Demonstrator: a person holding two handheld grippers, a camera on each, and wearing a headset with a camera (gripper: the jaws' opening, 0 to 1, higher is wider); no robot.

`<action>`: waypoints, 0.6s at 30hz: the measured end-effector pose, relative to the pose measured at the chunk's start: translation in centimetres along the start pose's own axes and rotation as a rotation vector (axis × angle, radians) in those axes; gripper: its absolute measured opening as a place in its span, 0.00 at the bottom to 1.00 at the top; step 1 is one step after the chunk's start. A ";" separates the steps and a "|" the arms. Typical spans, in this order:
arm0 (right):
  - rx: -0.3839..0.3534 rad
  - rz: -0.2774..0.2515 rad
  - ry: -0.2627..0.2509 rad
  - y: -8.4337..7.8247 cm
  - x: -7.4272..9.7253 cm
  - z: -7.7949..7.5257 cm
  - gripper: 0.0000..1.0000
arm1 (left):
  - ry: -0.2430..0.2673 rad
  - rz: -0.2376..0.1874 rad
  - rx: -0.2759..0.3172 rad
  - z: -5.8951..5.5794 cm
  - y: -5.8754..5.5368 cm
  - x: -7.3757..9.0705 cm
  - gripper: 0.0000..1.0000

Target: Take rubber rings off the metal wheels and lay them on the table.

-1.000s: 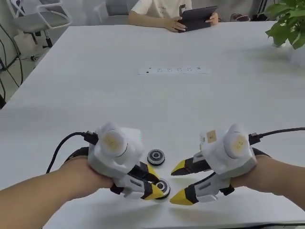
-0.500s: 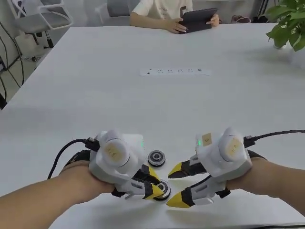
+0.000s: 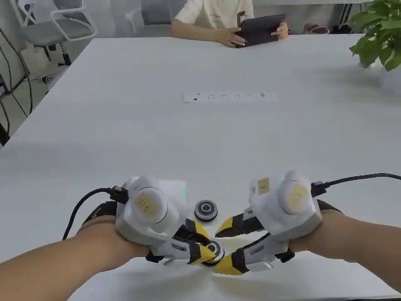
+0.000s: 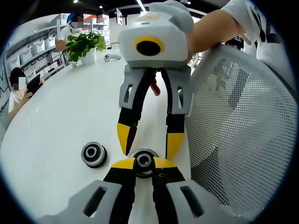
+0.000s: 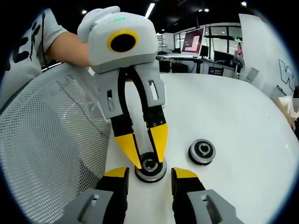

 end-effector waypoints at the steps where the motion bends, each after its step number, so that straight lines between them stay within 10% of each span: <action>1: 0.001 0.001 -0.001 0.0 -0.2 0.0 0.34 | 0.001 -0.002 0.002 0.0 0.0 0.0 0.07; 18: -0.016 -0.005 -0.007 -0.6 0.2 0.0 0.23 | 0.012 -0.016 0.010 0.0 -0.1 0.0 0.07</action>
Point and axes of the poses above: the centre of the closed fingertips' face, and the gripper's own axes: x roughly backward along the fingers, z roughly to its left, y roughly out of its top, the point moved 3 cm from there along x, roughly backward along the fingers, and after that the axes turned 9 degrees about -x, right-handed, at the moved point
